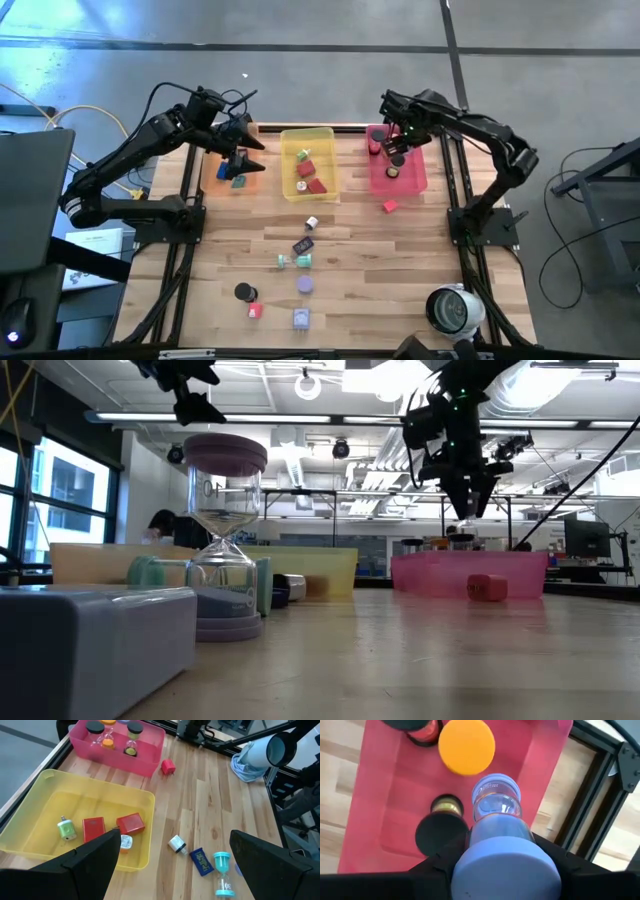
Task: Pick & Place Office items
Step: Put the top purple sand timer into the pink bin
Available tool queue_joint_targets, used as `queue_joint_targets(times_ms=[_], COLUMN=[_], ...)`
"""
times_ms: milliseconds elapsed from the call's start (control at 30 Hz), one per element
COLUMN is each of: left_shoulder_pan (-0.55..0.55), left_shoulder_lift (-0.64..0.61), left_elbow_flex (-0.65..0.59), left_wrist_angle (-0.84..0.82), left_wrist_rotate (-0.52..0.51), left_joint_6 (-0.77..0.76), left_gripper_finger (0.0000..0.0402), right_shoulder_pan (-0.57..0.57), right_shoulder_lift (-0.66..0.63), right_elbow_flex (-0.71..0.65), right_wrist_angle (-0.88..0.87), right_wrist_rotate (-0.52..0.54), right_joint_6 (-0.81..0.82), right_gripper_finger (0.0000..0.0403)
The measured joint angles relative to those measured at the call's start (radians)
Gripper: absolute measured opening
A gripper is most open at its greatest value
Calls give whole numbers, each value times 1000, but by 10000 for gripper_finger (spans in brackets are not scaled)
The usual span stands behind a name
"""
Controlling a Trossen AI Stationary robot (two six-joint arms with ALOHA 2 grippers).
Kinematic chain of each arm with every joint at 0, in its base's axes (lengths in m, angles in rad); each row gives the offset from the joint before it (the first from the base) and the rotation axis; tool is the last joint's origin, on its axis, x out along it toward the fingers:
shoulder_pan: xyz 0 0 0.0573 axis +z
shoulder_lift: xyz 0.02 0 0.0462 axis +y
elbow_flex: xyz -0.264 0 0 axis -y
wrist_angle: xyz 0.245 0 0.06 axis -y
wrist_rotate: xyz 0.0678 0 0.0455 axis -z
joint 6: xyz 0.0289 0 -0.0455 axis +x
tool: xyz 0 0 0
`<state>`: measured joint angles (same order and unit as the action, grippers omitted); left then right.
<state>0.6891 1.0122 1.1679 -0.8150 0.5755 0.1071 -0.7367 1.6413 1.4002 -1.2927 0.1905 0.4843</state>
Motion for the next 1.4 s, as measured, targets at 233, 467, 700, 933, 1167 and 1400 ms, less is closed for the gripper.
queue_joint_targets(times_ms=[233, 467, 700, 933, 1167, 1400], left_shoulder_pan=[0, 0, 0, 0, 0, 0], left_shoulder_lift=[0, 0, 0, 2, 2, 2], left_elbow_flex=[0, 0, 0, 0, 0, 0], left_wrist_angle=[0, 0, 10, 44, 42, 38], left_wrist_rotate=[0, 0, 0, 4, 6, 5], left_joint_6=[-2, -2, -2, -2, -2, 4], left_gripper_finger=[366, 366, 366, 366, 366, 366], right_shoulder_pan=[-52, -76, -83, -106, -124, -124], right_shoulder_lift=[0, -1, -1, -1, 0, 1], right_elbow_flex=[-45, -120, -161, -172, -172, -199], right_wrist_angle=[27, 114, 181, 207, 195, 243], right_wrist_rotate=[-23, -85, -122, -140, -142, -144], right_joint_6=[-14, -18, -10, 11, 25, 59], right_gripper_finger=[171, 171, 171, 171, 171, 171])
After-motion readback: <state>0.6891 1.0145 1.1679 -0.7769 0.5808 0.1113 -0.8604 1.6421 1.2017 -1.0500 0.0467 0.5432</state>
